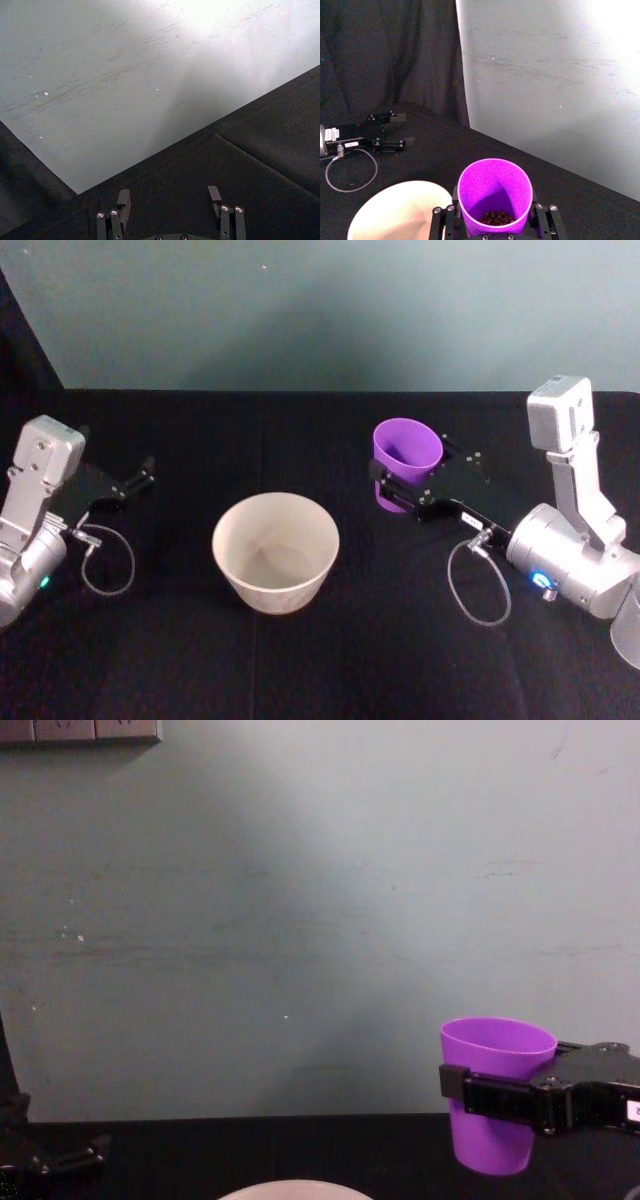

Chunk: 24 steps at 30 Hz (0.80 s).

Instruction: Pick up the cup and pour the mung beans from the cup into the bowl.

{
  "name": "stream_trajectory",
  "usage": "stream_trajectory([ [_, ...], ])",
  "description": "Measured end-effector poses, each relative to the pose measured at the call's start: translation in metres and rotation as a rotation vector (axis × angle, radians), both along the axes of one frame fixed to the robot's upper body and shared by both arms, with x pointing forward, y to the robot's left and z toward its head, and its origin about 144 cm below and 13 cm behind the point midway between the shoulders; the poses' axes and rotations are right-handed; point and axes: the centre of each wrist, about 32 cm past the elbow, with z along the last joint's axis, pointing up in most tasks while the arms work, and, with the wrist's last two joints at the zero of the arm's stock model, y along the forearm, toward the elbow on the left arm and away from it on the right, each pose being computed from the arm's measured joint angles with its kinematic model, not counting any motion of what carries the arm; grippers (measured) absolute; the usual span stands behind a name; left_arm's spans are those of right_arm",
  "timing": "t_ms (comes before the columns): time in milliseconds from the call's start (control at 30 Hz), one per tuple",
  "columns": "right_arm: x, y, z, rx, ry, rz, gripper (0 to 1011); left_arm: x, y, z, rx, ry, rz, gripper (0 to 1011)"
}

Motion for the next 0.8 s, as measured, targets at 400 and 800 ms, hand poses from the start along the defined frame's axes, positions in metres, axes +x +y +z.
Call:
stream_trajectory([
  [400, 0.0000, 0.0000, 0.0000, 0.000, 0.000, 0.000, 724, 0.0000, 0.0000, 0.0000, 0.000, 0.000, 0.000, 1000],
  [800, 0.0000, 0.0000, 0.0000, 0.000, 0.000, 0.000, 724, 0.0000, 0.0000, 0.0000, 0.000, 0.000, 0.000, 1000],
])
